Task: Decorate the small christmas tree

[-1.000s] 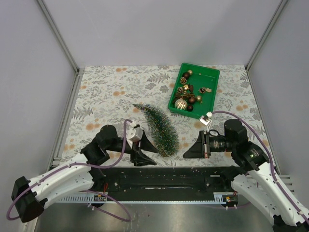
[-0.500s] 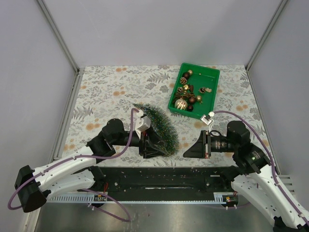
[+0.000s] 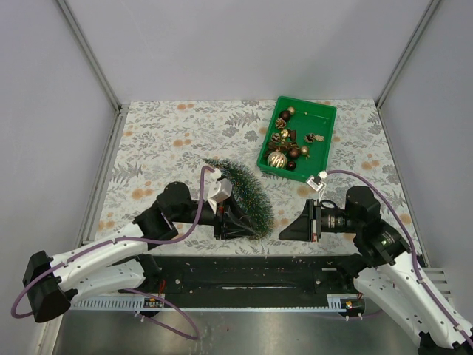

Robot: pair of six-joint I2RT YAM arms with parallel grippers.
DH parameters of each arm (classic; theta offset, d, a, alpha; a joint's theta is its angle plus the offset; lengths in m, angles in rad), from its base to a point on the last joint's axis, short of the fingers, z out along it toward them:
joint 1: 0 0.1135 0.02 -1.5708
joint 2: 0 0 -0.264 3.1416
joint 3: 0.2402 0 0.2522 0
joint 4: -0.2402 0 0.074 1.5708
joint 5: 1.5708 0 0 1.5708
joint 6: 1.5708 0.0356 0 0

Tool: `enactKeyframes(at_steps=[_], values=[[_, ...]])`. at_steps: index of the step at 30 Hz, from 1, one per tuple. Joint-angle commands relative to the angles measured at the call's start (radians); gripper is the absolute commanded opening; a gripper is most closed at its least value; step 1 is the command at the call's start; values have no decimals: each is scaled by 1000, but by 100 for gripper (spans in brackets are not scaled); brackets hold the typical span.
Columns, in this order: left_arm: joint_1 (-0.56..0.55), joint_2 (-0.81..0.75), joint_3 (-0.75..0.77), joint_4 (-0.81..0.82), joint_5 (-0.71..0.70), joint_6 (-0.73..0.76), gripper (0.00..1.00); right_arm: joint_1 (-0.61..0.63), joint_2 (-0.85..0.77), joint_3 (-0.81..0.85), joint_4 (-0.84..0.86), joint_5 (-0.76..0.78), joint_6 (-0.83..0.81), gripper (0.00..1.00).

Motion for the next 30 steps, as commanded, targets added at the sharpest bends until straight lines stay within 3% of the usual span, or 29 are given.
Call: enactKeyframes(at_steps=[1, 5, 10, 14, 17, 25, 30], values=[[-6, -2, 40, 70, -17, 8, 29, 12, -13, -11, 80, 19, 24, 0], [-6, -5, 33, 68, -28, 21, 3, 19, -25, -25, 86, 28, 32, 0], [-6, -5, 30, 62, -19, 30, 0, 22, -45, -36, 56, 40, 17, 2], [-6, -14, 16, 48, 6, 48, 0, 22, -35, 52, -123, 115, -107, 37], [-4, -28, -12, 39, 19, 57, 0, 22, -10, 127, -233, 175, -193, 54], [0, -61, -49, 27, 38, 71, 0, 22, 56, 319, -460, 360, -373, 82], [8, -83, -75, 22, 56, 77, 0, 22, 91, 423, -511, 488, -456, 84]])
